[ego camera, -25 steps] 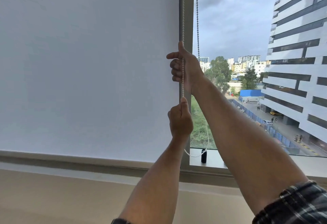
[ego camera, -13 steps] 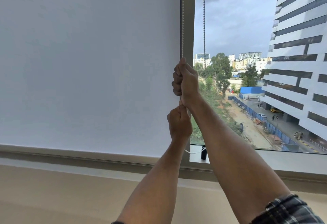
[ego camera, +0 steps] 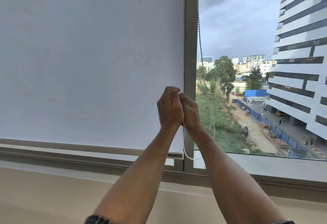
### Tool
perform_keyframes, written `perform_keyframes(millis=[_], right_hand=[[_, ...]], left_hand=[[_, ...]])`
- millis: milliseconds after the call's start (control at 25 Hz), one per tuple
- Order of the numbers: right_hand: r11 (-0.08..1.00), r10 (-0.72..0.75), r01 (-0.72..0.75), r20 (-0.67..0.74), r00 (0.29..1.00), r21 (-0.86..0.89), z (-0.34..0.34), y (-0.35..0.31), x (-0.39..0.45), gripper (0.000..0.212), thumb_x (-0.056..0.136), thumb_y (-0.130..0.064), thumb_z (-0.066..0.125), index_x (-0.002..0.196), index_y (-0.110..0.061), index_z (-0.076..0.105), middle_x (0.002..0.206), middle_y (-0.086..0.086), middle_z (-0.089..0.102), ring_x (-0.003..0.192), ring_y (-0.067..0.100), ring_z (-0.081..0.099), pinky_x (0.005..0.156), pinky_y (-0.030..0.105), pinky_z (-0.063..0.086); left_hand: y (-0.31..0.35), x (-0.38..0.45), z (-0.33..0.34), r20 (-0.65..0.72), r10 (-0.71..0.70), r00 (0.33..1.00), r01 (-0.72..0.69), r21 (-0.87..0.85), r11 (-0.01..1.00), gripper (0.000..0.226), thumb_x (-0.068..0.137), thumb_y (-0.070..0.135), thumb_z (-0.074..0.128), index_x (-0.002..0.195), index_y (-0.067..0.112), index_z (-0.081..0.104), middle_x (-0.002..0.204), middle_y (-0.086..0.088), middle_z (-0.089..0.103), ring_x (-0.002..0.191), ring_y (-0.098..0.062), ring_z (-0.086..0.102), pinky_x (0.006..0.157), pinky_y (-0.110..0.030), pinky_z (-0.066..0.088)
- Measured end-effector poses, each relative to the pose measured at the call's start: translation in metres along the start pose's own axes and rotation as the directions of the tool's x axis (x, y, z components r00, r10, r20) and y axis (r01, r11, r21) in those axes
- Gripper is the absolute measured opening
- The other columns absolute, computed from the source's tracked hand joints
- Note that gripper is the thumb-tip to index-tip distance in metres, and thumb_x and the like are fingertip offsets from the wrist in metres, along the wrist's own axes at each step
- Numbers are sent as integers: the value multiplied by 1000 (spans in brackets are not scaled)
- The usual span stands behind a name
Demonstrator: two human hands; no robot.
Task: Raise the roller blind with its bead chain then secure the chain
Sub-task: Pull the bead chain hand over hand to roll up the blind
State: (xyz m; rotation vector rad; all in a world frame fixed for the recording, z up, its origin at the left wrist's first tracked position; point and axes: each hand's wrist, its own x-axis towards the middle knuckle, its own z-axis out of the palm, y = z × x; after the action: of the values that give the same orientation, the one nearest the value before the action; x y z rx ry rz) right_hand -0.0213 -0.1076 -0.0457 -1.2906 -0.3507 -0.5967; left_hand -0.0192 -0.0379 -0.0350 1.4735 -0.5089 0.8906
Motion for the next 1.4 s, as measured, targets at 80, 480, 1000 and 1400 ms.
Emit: perform_keyframes(millis=[80, 480, 1000, 1400], right_hand=[[1000, 22, -23, 15, 1000, 4, 2, 16, -7, 47, 105, 5, 37, 70, -12, 63, 42, -6, 45, 31, 6, 37, 36, 14, 29], [998, 39, -40, -19, 999, -52, 1, 44, -26, 34, 111, -10, 37, 81, -3, 52, 49, -5, 33, 39, 6, 25, 41, 21, 20], [990, -133, 129, -79, 988, -60, 29, -85, 50, 39, 110, -41, 39, 120, -10, 61, 79, 8, 70, 56, 21, 63, 50, 28, 42], [980, -195, 197, -135, 971, -2, 40, -84, 45, 54, 110, -34, 45, 58, -22, 34, 52, -5, 26, 38, 8, 21, 37, 17, 20]], left_hand=[[19, 22, 8, 121, -59, 991, 63, -31, 998, 31, 103, 36, 45, 94, 12, 63, 75, 3, 67, 70, -11, 65, 69, -26, 52], [37, 51, 29, 158, -180, 971, 188, -36, 982, 65, 109, 49, 34, 52, 17, 27, 43, 6, 30, 40, -12, 28, 54, -30, 28], [-6, -18, 24, 156, -260, 953, 252, 69, 965, 67, 110, 34, 38, 45, 19, 33, 37, 9, 33, 36, -7, 31, 46, -26, 23], [-18, -33, 23, 207, -252, 945, 250, 36, 968, 54, 103, 28, 42, 52, 9, 43, 46, -1, 42, 45, -15, 36, 52, -33, 26]])
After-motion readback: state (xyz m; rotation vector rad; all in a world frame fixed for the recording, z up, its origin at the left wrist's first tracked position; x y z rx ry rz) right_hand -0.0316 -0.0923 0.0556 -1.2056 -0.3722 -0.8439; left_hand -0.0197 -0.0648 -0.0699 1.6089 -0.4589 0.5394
